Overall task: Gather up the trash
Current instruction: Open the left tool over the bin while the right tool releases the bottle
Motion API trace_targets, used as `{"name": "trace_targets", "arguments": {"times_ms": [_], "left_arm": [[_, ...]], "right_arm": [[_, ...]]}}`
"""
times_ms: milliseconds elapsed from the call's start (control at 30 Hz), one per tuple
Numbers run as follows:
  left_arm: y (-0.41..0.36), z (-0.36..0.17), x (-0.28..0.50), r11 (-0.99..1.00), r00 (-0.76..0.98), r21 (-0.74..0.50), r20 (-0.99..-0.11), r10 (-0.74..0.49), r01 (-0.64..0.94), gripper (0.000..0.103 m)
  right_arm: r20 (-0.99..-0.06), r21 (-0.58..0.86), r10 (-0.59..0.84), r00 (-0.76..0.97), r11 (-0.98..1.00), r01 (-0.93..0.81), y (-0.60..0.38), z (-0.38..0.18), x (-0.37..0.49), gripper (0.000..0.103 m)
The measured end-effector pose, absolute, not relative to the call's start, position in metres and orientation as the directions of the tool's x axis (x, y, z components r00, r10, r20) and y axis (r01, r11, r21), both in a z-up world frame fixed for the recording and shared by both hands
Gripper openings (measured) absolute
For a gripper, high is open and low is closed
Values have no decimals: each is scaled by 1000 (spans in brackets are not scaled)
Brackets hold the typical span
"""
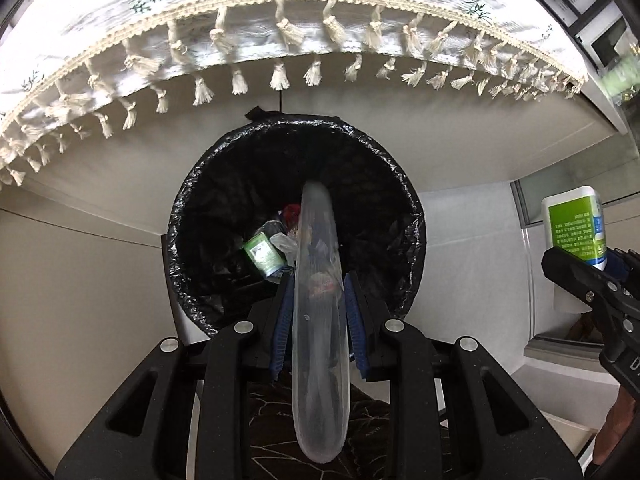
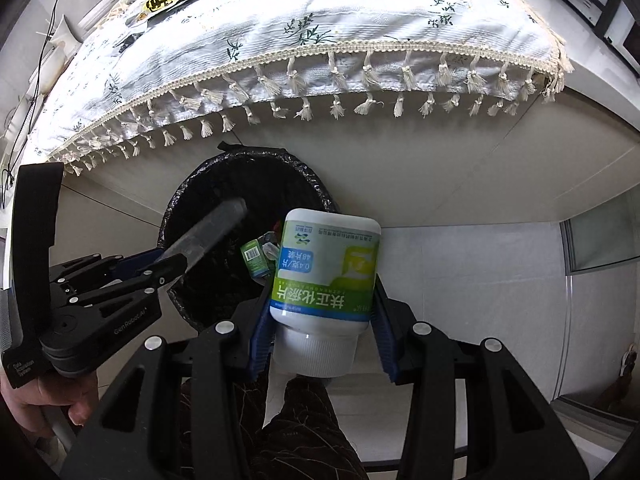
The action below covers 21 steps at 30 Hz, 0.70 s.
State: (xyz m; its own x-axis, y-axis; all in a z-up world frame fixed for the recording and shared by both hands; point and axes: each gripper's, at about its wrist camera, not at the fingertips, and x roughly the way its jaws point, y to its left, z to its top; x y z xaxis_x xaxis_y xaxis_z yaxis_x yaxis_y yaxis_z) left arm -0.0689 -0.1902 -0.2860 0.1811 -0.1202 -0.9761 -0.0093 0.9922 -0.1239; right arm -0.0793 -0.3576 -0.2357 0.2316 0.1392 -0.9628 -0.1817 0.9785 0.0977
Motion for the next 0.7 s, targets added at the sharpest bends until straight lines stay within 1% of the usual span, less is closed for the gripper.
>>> {"name": "trace_targets", "arguments": {"times_ms": [100, 167, 200, 267, 300, 367, 400, 467, 533, 700], "left_arm": [[-191, -282, -69, 992, 200, -124, -973, -119, -11, 35], [-189, -276, -68, 993, 222, -116, -969, -109, -21, 49], [-187, -274, -68, 993, 230, -118, -967, -108, -28, 52], [-181, -267, -68, 992, 247, -120, -963, -105, -48, 65], [-178, -264, -69, 991, 256, -123, -961, -105, -56, 68], [-170, -257, -70, 990, 279, -119, -956, -93, -76, 82], [-166, -253, -71, 989, 296, -115, -952, -84, -89, 84], [-157, -246, -71, 987, 318, -120, -945, -80, -109, 92], [-149, -240, -73, 983, 339, -127, -938, -77, -129, 97], [-129, -232, -78, 977, 366, -140, -928, -73, -159, 97]], "right_arm": [[-963, 100, 142, 228, 978, -183, -357, -236, -79, 41], [-963, 102, 145, 225, 976, -190, -353, -237, -77, 41], [-963, 104, 147, 224, 975, -196, -351, -238, -77, 41], [-963, 107, 153, 222, 973, -205, -346, -238, -74, 41], [-963, 109, 156, 220, 971, -212, -342, -239, -73, 41], [-962, 113, 163, 218, 968, -226, -334, -240, -69, 41], [-962, 116, 168, 216, 965, -234, -330, -240, -68, 42], [-961, 120, 176, 215, 961, -250, -321, -241, -64, 42], [-960, 123, 183, 213, 956, -266, -311, -242, -60, 42], [-958, 114, 187, 219, 945, -307, -291, -248, -53, 42]]}}
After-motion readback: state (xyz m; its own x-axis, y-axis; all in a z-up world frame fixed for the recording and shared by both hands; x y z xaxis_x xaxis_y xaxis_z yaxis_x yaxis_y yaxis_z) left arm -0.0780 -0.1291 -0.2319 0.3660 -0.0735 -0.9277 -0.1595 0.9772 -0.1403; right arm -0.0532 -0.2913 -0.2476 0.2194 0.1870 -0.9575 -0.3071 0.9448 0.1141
